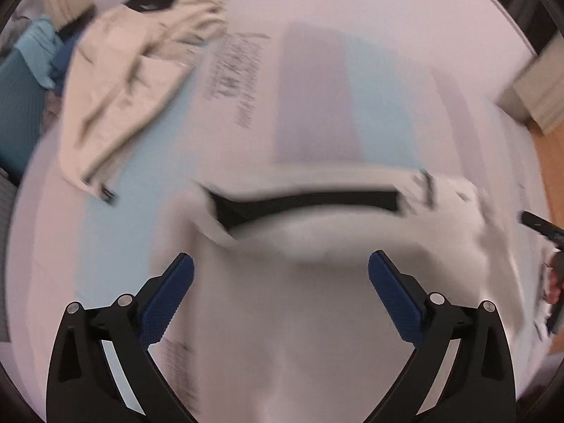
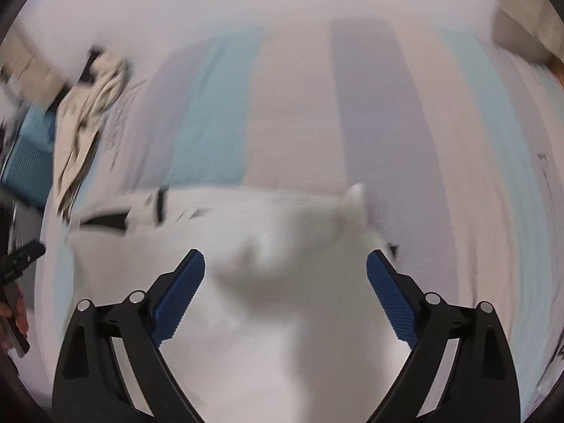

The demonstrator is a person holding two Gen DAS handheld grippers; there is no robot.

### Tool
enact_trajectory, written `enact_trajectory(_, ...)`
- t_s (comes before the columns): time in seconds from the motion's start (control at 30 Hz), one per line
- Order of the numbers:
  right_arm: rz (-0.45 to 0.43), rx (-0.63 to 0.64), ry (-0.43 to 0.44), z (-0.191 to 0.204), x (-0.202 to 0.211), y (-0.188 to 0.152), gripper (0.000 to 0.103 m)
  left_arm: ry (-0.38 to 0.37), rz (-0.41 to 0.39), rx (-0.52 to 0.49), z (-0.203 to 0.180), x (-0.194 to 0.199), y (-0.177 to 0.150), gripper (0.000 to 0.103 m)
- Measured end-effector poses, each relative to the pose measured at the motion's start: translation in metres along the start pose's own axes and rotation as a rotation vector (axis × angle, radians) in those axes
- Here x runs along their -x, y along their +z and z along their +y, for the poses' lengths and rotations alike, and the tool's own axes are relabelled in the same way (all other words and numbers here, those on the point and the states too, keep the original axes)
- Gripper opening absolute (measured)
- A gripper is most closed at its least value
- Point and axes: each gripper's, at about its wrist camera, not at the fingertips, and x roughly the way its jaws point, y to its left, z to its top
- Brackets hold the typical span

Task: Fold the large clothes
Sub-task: 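Open both tools to release the hem, then press the folded white jacket flat with both open tools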

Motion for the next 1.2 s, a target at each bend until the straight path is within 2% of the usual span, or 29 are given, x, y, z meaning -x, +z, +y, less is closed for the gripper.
enact_trajectory(0.07, 0.048, 0.056, 0.004, 0.025, -0.005, -0.016, 0.089, -0.046, 0.043, -0.031, -0.030, -0.012, -0.016, 0.097)
enact_trajectory(0.17, 0.122, 0.130, -0.006, 0.060, -0.028, -0.042, 0.089, -0.044, 0.081, -0.085, -0.067, -0.039, -0.032, 0.097)
enact_trajectory(0.23, 0.169, 0.148, -0.032, 0.067, -0.045, -0.054, 0.089, -0.017, 0.106, -0.090, -0.082, -0.062, -0.036, 0.097)
enact_trajectory(0.37, 0.234, 0.081, -0.085, 0.066, -0.090, -0.063, 0.088, 0.036, 0.154, -0.048, -0.079, -0.106, -0.034, 0.098)
enact_trajectory(0.47, 0.241, 0.064, -0.109, 0.065, -0.114, -0.069, 0.090, 0.082, 0.178, -0.098, -0.076, -0.132, -0.041, 0.098)
enact_trajectory(0.57, 0.225, 0.065, -0.134, 0.066, -0.124, -0.078, 0.094, 0.090, 0.170, -0.109, -0.076, -0.134, -0.046, 0.098)
enact_trajectory(0.63, 0.207, 0.047, -0.134, 0.066, -0.114, -0.080, 0.093, 0.099, 0.150, -0.103, -0.077, -0.121, -0.049, 0.096)
enact_trajectory(0.8, 0.135, 0.064, -0.103, 0.061, -0.060, -0.094, 0.091, 0.047, 0.094, -0.107, -0.087, -0.072, -0.078, 0.097)
enact_trajectory(0.9, 0.115, 0.068, -0.119, 0.037, -0.029, -0.109, 0.092, 0.021, 0.069, -0.130, -0.102, -0.057, -0.095, 0.097)
enact_trajectory(1.0, 0.102, 0.074, -0.155, 0.002, -0.005, -0.122, 0.092, 0.003, 0.080, -0.149, -0.125, -0.066, -0.103, 0.096)
enact_trajectory(1.07, 0.118, 0.057, -0.172, -0.026, 0.006, -0.125, 0.092, 0.000, 0.089, -0.138, -0.123, -0.076, -0.104, 0.095)
enact_trajectory(1.13, 0.146, 0.016, -0.151, -0.052, 0.015, -0.129, 0.092, 0.001, 0.095, -0.131, -0.123, -0.087, -0.104, 0.095)
enact_trajectory(1.2, 0.183, -0.039, -0.087, -0.076, 0.017, -0.135, 0.093, 0.001, 0.095, -0.124, -0.123, -0.096, -0.100, 0.096)
